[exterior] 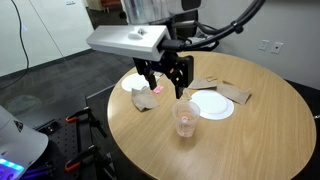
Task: Remove the orange marker from the clear cup
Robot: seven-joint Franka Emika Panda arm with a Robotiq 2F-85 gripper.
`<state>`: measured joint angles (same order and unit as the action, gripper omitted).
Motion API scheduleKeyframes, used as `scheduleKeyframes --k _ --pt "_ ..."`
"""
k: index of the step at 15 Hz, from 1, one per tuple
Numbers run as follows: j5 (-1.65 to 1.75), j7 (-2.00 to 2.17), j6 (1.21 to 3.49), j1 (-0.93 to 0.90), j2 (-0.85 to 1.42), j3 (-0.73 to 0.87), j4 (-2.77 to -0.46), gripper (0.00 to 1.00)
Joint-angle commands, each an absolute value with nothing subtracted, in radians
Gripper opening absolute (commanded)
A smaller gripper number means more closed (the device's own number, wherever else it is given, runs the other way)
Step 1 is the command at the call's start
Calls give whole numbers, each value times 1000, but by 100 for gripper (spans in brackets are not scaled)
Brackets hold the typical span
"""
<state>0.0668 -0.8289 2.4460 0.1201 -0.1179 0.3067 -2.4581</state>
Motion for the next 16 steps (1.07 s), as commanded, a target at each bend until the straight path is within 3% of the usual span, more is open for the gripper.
scheduleKeyframes --k 1,2,3,4,5,9,16 --pt "109 -828 2419 148 -74 279 -2417 61" --pt "116 -827 2418 148 -60 276 -2408 60" --pt "126 -822 2415 147 -41 270 -2394 53" --pt "138 -814 2417 148 -20 264 -2380 63" --pt "149 -803 2414 146 4 255 -2361 66" --pt "182 -792 2405 149 99 228 -2286 66" --pt "182 -805 2382 163 245 189 -2166 52"
